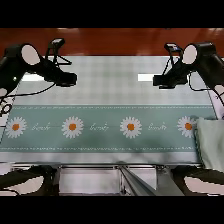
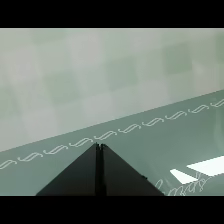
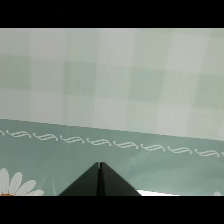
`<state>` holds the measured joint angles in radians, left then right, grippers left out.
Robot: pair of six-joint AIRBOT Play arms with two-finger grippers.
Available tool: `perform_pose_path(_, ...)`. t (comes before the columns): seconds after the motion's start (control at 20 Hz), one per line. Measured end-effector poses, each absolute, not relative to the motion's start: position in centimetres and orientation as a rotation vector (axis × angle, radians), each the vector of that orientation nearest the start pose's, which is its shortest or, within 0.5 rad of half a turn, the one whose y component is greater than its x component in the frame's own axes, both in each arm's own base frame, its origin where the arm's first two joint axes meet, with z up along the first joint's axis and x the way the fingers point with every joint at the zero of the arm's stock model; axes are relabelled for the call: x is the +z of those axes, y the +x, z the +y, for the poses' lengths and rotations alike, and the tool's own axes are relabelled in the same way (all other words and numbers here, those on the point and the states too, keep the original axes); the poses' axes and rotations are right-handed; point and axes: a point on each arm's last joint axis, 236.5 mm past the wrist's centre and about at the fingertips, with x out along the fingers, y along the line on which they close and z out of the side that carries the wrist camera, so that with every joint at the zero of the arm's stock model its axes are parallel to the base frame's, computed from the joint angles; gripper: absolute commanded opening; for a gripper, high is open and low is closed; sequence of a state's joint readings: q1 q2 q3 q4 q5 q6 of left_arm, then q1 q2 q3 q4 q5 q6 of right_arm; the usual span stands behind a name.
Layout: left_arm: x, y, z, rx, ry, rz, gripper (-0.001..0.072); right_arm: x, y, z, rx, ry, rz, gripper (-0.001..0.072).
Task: Fold the shirts.
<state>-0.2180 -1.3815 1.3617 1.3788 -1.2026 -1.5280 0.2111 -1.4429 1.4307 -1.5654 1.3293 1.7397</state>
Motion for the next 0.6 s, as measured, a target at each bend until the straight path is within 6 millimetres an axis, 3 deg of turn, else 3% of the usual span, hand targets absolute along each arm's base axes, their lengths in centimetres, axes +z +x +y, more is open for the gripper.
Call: perform_pose_path(0.6, 3.75, 40.20, -13.04, -0.322, 0.007, 1.243, 0.0016, 2.57, 40.44, 8.76, 0.065, -0.004, 1.346, 0.0027)
